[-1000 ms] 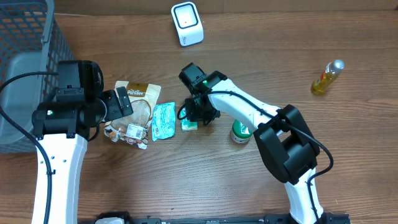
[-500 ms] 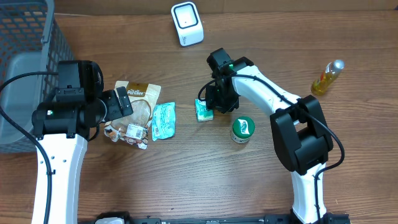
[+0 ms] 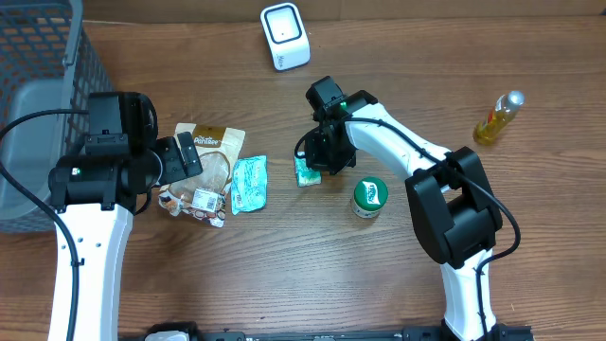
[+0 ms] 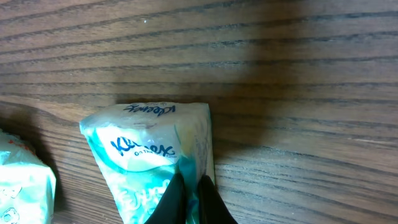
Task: Scan the item barcode
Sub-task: 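Raise the Kleenex pack with the right gripper toward the white scanner, then hold the Kleenex pack in front of the white scanner window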
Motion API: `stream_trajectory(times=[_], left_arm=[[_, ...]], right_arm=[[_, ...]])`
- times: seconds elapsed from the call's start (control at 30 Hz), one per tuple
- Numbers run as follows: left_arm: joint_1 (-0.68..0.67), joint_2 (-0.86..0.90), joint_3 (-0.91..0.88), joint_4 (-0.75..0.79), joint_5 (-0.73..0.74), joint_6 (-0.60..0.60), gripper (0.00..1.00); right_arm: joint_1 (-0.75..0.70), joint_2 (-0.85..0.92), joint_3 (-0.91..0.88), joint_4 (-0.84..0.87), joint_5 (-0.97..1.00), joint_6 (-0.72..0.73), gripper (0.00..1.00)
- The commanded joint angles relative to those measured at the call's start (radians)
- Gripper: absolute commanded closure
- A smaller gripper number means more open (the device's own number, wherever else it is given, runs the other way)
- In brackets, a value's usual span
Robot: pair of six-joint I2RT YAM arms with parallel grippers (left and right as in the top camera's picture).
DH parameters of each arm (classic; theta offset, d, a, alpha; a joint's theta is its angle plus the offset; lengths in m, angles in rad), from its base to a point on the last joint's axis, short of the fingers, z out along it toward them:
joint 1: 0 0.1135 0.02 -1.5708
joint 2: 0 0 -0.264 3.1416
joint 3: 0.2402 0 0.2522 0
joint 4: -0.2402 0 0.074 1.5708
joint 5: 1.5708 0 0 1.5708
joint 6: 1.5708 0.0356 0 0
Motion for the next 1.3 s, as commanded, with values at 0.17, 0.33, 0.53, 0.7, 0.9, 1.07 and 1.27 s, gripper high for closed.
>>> stream_trajectory(times=[0.17, 0.33, 0.53, 0.7, 0.9, 1.07, 1.27], left_arm=[[-0.007, 0.004, 0.01, 0.001, -0.006, 0.009, 0.01], [-0.007, 0.004, 0.01, 0.001, -0.006, 0.009, 0.0], [-0.007, 0.004, 0.01, 0.001, -0.006, 0.009, 0.0], [-0.007, 0.004, 0.01, 0.001, -0.006, 0.009, 0.0], [-0.007, 0.004, 0.01, 0.001, -0.006, 0.009, 0.01], [-0.007, 0.004, 0.01, 0.001, -0.006, 0.009, 0.01], [-0.007, 0.004, 0.01, 0.001, -0.006, 0.009, 0.0]], right_arm=[[-0.036, -0.052, -0.005, -0.043, -0.003, -0.099, 0.96], [-0.053, -0.15, -0.005, -0.048, -0.005, -0.105, 0.96], [-0.057, -0.226, 0.027, -0.066, 0.041, -0.138, 0.96], [-0.057, -0.227, 0.18, -0.151, 0.051, -0.143, 0.97], [-0.081, -0.226, 0.544, -0.348, 0.059, -0.169, 0.97], [-0.087, -0.226, 0.771, -0.443, 0.134, -0.187, 0.97], [-0.085, -0.222, 0.828, -0.32, 0.328, -0.267, 0.97]])
